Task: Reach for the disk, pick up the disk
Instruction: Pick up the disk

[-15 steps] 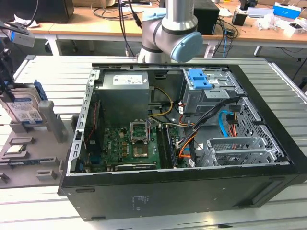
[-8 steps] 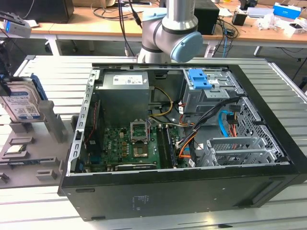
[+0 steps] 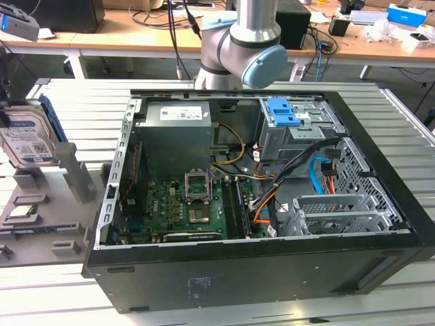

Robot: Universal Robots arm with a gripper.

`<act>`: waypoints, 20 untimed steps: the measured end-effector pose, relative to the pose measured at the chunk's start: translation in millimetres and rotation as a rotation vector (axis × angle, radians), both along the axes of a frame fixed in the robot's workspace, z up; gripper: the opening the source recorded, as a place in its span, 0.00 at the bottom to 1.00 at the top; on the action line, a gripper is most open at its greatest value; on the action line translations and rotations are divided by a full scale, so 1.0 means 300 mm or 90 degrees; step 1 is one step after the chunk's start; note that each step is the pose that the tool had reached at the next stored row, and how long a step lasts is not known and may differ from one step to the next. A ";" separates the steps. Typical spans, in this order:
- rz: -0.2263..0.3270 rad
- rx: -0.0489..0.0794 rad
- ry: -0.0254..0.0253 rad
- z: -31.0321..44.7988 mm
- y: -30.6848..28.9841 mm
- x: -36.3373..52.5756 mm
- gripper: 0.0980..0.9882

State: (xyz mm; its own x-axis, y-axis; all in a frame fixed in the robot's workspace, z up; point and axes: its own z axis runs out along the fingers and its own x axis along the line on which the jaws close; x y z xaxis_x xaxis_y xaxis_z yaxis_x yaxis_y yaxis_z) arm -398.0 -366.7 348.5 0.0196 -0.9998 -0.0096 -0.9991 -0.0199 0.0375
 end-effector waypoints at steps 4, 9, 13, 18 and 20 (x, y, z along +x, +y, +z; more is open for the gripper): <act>0.000 0.000 0.0000 0.029 0.000 0.000 0.30; 0.000 0.000 0.0001 0.064 0.000 0.001 0.30; 0.000 0.000 0.0000 0.108 0.000 0.001 0.30; 0.000 0.000 0.0001 0.148 0.000 0.001 0.30; 0.000 0.000 0.0000 0.158 0.000 0.001 0.30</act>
